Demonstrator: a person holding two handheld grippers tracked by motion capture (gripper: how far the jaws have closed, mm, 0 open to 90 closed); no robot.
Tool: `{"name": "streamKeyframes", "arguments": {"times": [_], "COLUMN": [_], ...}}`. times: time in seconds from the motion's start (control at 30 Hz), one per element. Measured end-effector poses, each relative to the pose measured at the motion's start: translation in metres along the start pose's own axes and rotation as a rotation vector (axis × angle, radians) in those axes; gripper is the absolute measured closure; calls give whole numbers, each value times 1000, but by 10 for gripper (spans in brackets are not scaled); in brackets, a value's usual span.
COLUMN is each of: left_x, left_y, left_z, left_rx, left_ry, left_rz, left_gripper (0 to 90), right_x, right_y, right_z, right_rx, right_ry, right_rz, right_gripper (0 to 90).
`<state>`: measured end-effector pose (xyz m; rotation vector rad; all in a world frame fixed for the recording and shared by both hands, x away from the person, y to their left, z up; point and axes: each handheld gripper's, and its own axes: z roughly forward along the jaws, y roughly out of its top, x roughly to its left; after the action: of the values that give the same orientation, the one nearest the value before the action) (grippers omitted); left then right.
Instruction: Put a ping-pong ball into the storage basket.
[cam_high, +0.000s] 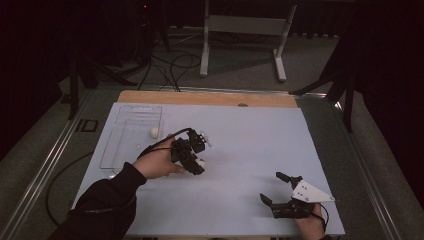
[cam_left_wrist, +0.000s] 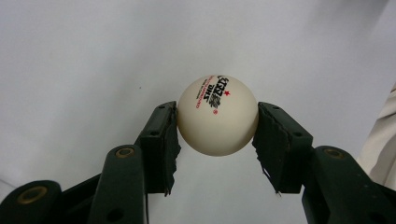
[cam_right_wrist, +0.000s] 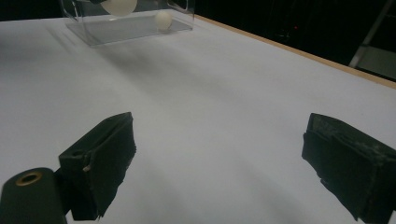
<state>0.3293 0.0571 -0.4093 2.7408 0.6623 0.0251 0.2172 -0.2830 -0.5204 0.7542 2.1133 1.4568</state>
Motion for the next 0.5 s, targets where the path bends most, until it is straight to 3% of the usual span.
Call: {"name": "streamKeyframes", "arguments": {"times": [0.5], "left_x": [11], "left_y": [-19], "left_z": [-19], "left_rx": [4], "left_ry": [19], "left_rz": [-21], "left_gripper": [514], "right_x": [0], "right_y": [0], "right_z": [0], "right_rx": [-3], "right_ry": [-3], "right_rz": [0], "right_gripper": [93]}}
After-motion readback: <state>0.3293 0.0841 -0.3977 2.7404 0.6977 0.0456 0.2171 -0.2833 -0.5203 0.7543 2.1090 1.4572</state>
